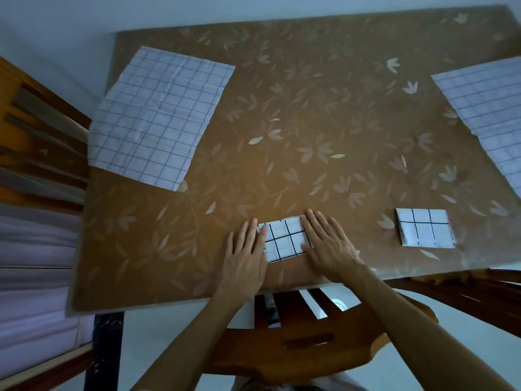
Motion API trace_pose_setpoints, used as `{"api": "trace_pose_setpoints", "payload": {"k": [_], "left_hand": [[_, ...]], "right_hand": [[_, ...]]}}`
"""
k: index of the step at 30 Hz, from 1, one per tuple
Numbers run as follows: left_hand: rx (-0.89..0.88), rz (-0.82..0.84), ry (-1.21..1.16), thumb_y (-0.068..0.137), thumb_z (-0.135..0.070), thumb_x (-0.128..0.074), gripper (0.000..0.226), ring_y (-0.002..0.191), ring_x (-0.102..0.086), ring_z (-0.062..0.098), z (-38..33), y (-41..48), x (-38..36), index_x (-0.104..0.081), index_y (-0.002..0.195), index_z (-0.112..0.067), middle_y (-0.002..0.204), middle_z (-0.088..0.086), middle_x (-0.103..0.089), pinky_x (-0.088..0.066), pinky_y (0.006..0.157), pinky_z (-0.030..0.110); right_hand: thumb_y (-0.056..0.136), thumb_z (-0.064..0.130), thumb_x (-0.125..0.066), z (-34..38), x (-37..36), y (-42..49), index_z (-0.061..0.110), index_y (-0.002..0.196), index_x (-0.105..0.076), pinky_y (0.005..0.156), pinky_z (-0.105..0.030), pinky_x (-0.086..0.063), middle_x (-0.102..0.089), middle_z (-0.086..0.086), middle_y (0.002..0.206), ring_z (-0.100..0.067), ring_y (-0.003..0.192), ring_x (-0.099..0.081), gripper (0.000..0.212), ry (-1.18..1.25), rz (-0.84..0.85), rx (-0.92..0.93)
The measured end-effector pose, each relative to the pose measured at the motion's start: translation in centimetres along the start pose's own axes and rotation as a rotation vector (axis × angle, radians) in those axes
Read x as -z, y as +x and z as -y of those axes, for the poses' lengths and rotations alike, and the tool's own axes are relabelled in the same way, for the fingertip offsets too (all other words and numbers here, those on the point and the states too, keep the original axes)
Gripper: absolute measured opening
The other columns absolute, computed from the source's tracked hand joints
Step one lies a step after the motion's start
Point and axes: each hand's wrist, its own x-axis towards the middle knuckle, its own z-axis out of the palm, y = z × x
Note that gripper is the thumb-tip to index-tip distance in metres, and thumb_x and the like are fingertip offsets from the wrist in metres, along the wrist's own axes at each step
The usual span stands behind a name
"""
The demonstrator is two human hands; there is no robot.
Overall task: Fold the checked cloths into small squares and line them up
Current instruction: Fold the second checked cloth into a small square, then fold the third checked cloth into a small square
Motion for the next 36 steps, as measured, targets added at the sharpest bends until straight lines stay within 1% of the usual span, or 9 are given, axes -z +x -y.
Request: {"api": "trace_pose_setpoints", "payload": {"k": [5, 9, 12, 15, 18, 20, 22, 29, 36], "left_hand": [[0.071, -0.009, -0.116, 0.105, -0.031, -0.028, 0.06, 0.154, -0.003, 0.022, 0.2, -1.1, 2.1, -0.005, 0.158, -0.017, 0.167, 0.007, 0.001, -0.013, 0.124, 0.044], [0.124, -0.025, -0.138, 0.104, -0.032, -0.037, 0.064, 0.151, -0.017, 0.024, 0.5, -3.1, 4.8, -0.008, 0.158, -0.015, 0.165, 0.012, -0.011, -0.02, 0.122, 0.043], [0.174, -0.064, -0.136, 0.101, -0.033, -0.042, 0.062, 0.143, -0.033, 0.026, 0.9, -5.4, 6.8, -0.018, 0.156, -0.016, 0.157, 0.009, -0.032, -0.026, 0.119, 0.043], [0.229, -0.09, -0.172, 0.1, -0.034, -0.047, 0.059, 0.134, -0.044, 0.026, 1.1, -8.2, 8.9, -0.026, 0.153, -0.019, 0.147, 0.007, -0.043, -0.038, 0.112, 0.045], [0.256, -0.144, -0.252, 0.099, -0.039, -0.051, 0.057, 0.128, -0.05, 0.027, 1.5, -12.0, 11.1, -0.031, 0.15, -0.022, 0.143, 0.008, -0.048, -0.046, 0.102, 0.044], [0.236, -0.182, -0.273, 0.098, -0.043, -0.053, 0.059, 0.134, -0.045, 0.028, 1.9, -14.7, 12.7, -0.033, 0.149, -0.02, 0.147, 0.009, -0.045, -0.043, 0.106, 0.046], [0.221, -0.216, -0.283, 0.097, -0.038, -0.055, 0.059, 0.138, -0.041, 0.027, 2.4, -17.2, 14.4, -0.035, 0.148, -0.018, 0.149, 0.009, -0.044, -0.04, 0.11, 0.045], [0.244, -0.274, -0.339, 0.095, -0.028, -0.058, 0.048, 0.121, -0.055, 0.025, 6.0, -23.6, 18.0, -0.045, 0.14, -0.017, 0.134, 0.007, -0.057, -0.047, 0.096, 0.036], [0.287, -0.286, -0.348, 0.093, -0.033, -0.058, 0.054, 0.12, -0.057, 0.025, 14.0, -28.0, 18.6, -0.043, 0.143, -0.02, 0.132, 0.006, -0.059, -0.05, 0.098, 0.044]], "right_hand": [[0.099, 0.04, -0.012, 1.9, 2.6, -1.6, 0.012, 0.156, -0.014, 0.121, -0.039, -0.011, -0.007, -0.006, 0.164, -0.023, 0.15, -0.014, 0.063, 0.18, -0.048, -0.057], [0.101, 0.024, -0.039, 4.5, 5.8, -3.2, 0.013, 0.151, -0.029, 0.11, -0.039, -0.033, -0.032, -0.006, 0.157, -0.027, 0.136, -0.039, 0.052, 0.349, -0.14, -0.035], [0.096, 0.019, -0.047, 6.2, 7.2, -4.7, 0.014, 0.141, -0.045, 0.099, -0.041, -0.044, -0.052, -0.008, 0.141, -0.03, 0.121, -0.052, 0.045, 0.473, -0.187, -0.043], [0.094, 0.023, -0.051, 7.9, 8.4, -7.2, 0.015, 0.137, -0.049, 0.093, -0.045, -0.05, -0.06, -0.009, 0.131, -0.031, 0.113, -0.059, 0.044, 0.526, -0.214, -0.065], [0.093, 0.025, -0.052, 10.0, 9.7, -9.8, 0.015, 0.133, -0.052, 0.089, -0.043, -0.051, -0.062, -0.007, 0.126, -0.027, 0.11, -0.061, 0.041, 0.505, -0.239, -0.069], [0.092, 0.026, -0.053, 11.6, 10.7, -11.6, 0.015, 0.131, -0.054, 0.088, -0.041, -0.052, -0.064, -0.007, 0.125, -0.026, 0.11, -0.061, 0.04, 0.516, -0.273, -0.075], [0.093, 0.027, -0.052, 13.4, 11.8, -13.1, 0.016, 0.131, -0.054, 0.086, -0.04, -0.053, -0.065, -0.005, 0.124, -0.025, 0.108, -0.062, 0.04, 0.529, -0.313, -0.064], [0.09, 0.02, -0.056, 19.6, 15.5, -15.3, 0.014, 0.13, -0.054, 0.087, -0.041, -0.052, -0.064, -0.005, 0.12, -0.022, 0.106, -0.061, 0.041, 0.525, -0.362, 0.035], [0.089, 0.024, -0.055, 28.5, 17.1, -13.2, 0.015, 0.13, -0.055, 0.087, -0.04, -0.052, -0.066, -0.004, 0.118, -0.024, 0.108, -0.062, 0.043, 0.462, -0.334, 0.131]]}}
